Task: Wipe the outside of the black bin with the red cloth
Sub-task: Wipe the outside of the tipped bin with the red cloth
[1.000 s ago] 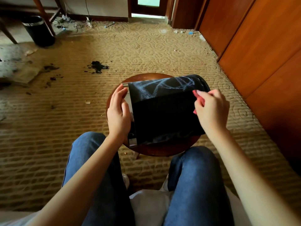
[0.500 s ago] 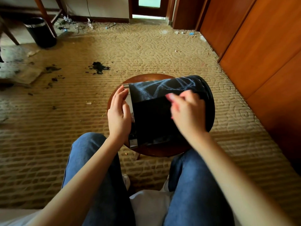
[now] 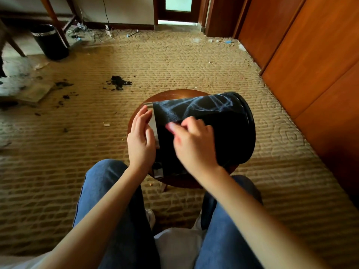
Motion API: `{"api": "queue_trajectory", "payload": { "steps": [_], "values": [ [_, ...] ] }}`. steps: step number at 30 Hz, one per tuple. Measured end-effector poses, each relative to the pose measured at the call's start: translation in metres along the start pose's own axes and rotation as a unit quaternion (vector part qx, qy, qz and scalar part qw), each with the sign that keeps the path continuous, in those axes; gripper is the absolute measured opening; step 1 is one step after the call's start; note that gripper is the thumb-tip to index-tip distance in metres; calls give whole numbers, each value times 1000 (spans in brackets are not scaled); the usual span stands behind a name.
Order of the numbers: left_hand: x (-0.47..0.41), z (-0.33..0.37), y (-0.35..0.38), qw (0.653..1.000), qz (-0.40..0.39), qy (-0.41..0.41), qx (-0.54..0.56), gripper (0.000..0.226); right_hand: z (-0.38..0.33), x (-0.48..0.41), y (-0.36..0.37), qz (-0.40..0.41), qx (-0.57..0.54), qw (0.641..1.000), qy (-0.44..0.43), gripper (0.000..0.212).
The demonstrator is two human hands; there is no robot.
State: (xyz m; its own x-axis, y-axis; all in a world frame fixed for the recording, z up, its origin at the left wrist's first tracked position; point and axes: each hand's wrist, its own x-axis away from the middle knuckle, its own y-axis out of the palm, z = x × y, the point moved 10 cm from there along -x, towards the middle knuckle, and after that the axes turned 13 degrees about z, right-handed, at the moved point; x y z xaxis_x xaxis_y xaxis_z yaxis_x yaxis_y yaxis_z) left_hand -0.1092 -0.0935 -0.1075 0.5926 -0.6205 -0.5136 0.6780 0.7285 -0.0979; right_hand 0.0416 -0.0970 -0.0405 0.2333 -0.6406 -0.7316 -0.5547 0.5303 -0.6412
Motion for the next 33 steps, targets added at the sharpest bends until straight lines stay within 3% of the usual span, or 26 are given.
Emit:
{"api": "queue_trajectory", "payload": {
  "steps": [2, 6, 9, 13, 15, 18, 20, 25, 29, 33],
  "values": [
    [2, 1, 0, 1000, 2, -7, 4, 47, 59, -7, -17, 9, 47, 998, 37, 32],
    [2, 2, 0, 1000, 8, -12, 15, 46, 159, -14, -43, -5, 122, 974, 190, 27],
    [1, -1, 1, 999, 14, -22, 18, 46, 109, -16, -29, 18, 151, 981, 120, 21],
    [0, -1, 1, 1000, 11, -18, 7, 45, -16, -2, 3, 28, 64, 998, 2, 23],
    [-1, -2, 0, 1000, 5, -16, -1, 43, -45, 6, 10, 12, 46, 998, -27, 20],
    [0, -1, -1, 1000, 2, 1, -5, 46, -15, 5, 4, -8, 13, 999, -38, 24],
    [1, -1, -1, 1000, 6, -4, -8, 48, 37, -2, -11, 5, 48, 999, -25, 29],
    [2, 2, -1, 1000, 8, -9, -7, 45, 152, -12, -50, 28, 143, 982, 118, 25],
    [-7, 7, -2, 997, 16, -22, -75, 39, 133, 2, -45, 55, 168, 980, 88, 21],
    [-16, 6, 9, 990, -12, -62, -128, 50, 124, 16, -51, 68, 145, 986, 48, 25]
  ]
}}
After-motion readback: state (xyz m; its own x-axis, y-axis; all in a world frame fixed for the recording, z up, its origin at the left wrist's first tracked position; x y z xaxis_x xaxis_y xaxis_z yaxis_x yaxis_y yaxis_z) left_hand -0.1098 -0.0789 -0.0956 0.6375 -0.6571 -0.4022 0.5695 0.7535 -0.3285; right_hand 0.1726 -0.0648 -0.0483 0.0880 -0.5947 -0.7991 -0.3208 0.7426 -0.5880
